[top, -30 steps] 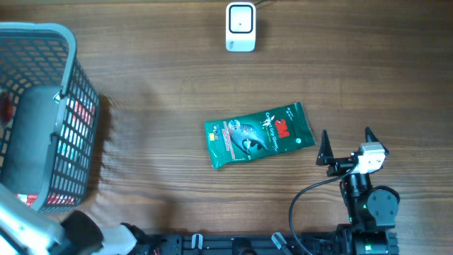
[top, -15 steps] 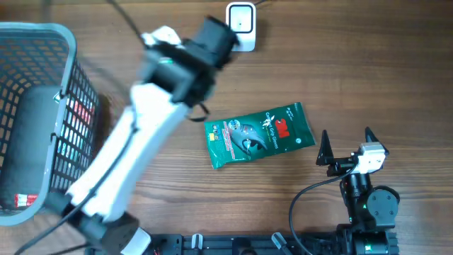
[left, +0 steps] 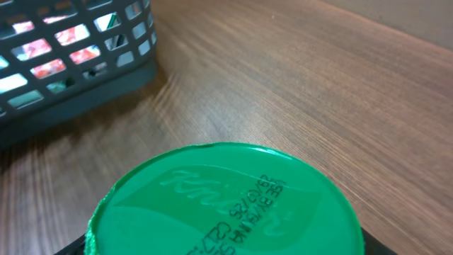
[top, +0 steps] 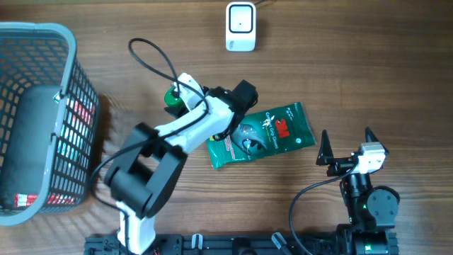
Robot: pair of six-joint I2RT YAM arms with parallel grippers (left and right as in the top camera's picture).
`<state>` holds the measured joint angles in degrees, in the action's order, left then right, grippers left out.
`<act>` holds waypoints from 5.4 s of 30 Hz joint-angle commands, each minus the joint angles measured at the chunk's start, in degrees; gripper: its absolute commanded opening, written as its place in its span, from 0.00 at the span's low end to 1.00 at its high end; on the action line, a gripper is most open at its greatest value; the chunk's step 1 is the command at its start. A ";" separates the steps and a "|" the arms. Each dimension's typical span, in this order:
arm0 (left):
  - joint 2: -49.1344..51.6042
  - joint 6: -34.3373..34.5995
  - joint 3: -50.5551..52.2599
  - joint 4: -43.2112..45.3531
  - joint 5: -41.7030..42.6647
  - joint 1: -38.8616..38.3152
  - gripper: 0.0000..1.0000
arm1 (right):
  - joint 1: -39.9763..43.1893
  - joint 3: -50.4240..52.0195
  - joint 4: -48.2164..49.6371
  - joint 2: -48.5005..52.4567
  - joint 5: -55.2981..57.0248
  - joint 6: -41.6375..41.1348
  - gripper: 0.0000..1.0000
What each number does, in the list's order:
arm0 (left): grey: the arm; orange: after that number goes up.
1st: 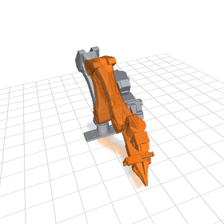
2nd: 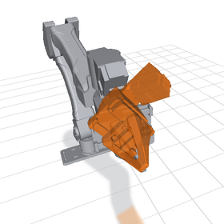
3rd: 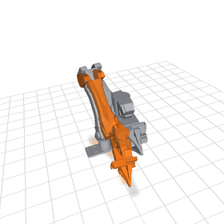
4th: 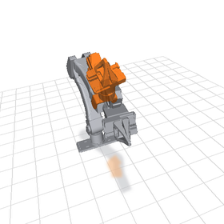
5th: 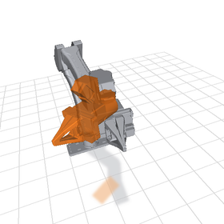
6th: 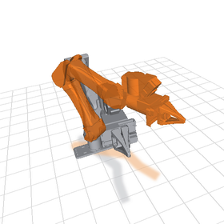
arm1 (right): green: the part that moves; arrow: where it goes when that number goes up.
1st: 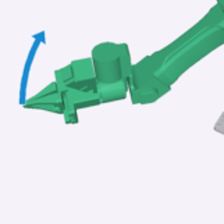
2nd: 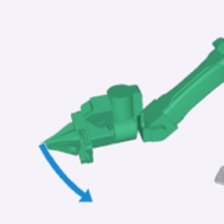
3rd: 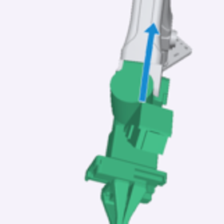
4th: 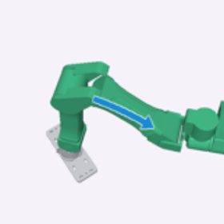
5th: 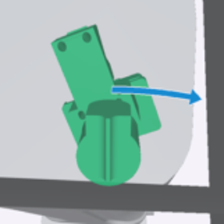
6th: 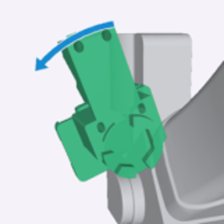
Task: Scan the item barcode
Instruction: 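Carry the green-lidded jar out and set it beside the glove pack, then reach the left gripper into the basket and grasp the light-green packet, then lift the light-green packet out and drop it onto the glove pack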
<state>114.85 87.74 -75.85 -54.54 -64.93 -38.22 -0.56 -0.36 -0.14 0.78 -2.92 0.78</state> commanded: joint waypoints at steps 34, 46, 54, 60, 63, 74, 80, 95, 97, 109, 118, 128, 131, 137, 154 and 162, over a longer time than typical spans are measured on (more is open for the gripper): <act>-67.36 -32.33 -6.27 1.73 20.04 45.20 1.00 | 0.09 0.07 0.20 -0.35 0.37 0.63 1.00; -27.76 -48.15 -6.27 -5.46 65.77 73.85 1.00 | 0.09 0.07 0.20 -0.35 0.37 0.66 1.00; -21.07 -50.36 -6.23 -9.92 66.75 74.27 1.00 | 0.09 0.07 0.20 -0.35 0.37 0.63 1.00; -21.07 -55.36 -5.55 -12.83 71.52 82.05 1.00 | 0.09 0.07 0.20 -0.35 0.37 0.68 1.00; -21.07 -55.60 -5.09 -11.69 71.34 86.51 1.00 | 0.09 0.07 0.20 -0.35 0.37 0.68 1.00; -20.96 -59.65 14.71 5.95 72.43 87.56 1.00 | 0.09 0.07 0.20 -0.35 0.37 0.66 1.00; -20.96 -59.65 19.08 13.33 73.53 87.56 0.74 | 0.09 0.07 0.20 -0.35 0.37 0.66 1.00; -33.59 -59.43 -7.06 -1.18 80.76 87.62 0.04 | 0.09 0.07 0.20 -0.35 0.37 0.63 1.00; -36.50 -57.44 -8.48 -1.99 80.78 87.62 0.04 | 0.09 0.07 0.20 -0.35 0.37 0.68 1.00; -17.22 -54.03 -8.31 -12.92 70.03 87.62 0.98 | 0.09 0.07 0.20 -0.35 0.37 0.66 1.00; -6.99 -54.27 -1.97 -7.63 61.68 87.62 0.86 | 0.09 0.07 0.20 -0.35 0.37 0.68 1.00; -6.93 -54.29 13.62 10.21 70.44 87.47 0.04 | 0.09 0.07 0.20 -0.35 0.37 0.66 1.00; -8.20 -54.47 13.31 9.49 70.75 87.52 0.04 | 0.09 0.07 0.20 -0.35 0.37 0.66 1.00; -22.56 -54.47 3.78 3.41 80.17 87.52 0.04 | 0.09 0.07 0.20 -0.35 0.37 0.66 1.00; -55.36 -49.99 -1.51 8.52 95.36 54.47 0.04 | 0.09 0.07 0.20 -0.35 0.37 0.66 1.00; -32.04 -49.75 -1.51 15.67 78.29 17.14 0.04 | 0.09 0.07 0.20 -0.35 0.37 0.66 1.00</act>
<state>76.20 37.67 -76.73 -40.69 17.76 -15.66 -0.56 -0.36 -0.08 0.78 -2.90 0.78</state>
